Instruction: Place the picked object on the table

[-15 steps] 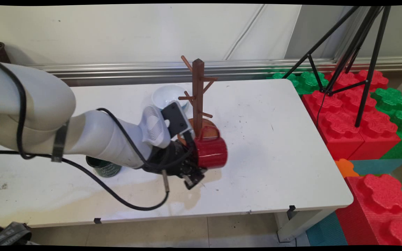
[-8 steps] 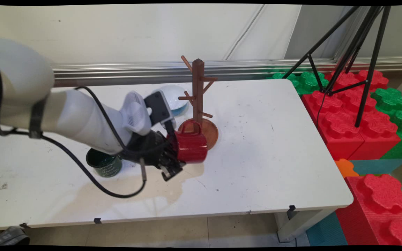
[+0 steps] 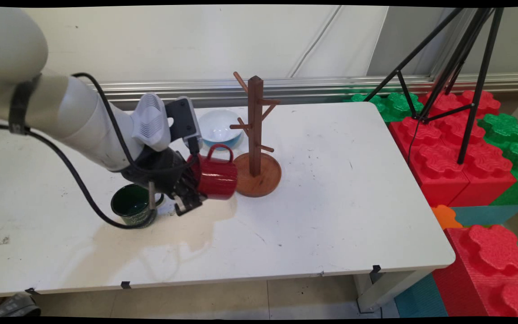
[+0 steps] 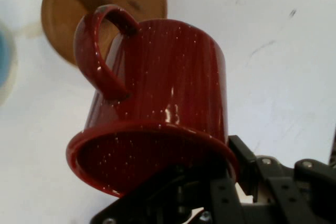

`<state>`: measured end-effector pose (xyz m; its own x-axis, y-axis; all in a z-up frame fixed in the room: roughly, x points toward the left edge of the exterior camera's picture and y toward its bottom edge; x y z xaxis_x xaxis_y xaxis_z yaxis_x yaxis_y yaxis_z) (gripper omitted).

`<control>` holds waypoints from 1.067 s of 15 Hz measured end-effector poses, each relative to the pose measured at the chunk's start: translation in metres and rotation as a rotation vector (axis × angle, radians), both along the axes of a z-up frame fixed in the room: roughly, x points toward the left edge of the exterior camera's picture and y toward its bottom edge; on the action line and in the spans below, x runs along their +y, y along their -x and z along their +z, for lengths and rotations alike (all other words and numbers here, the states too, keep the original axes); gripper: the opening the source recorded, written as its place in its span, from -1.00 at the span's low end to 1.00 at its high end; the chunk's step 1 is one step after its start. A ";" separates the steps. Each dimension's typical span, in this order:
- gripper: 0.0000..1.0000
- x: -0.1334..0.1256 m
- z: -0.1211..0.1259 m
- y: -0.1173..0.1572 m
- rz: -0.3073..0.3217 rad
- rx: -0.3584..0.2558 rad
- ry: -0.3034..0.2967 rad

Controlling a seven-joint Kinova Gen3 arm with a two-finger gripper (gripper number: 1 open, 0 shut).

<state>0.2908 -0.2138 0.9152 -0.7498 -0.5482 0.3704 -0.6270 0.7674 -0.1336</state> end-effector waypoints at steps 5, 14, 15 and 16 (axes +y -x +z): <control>-1.00 -0.022 0.003 -0.011 -0.015 -0.127 -0.041; -1.00 -0.059 -0.024 -0.003 -0.020 -0.278 -0.114; -1.00 -0.062 -0.027 -0.001 -0.018 -0.293 -0.124; -1.00 -0.065 -0.030 0.001 -0.016 -0.307 -0.134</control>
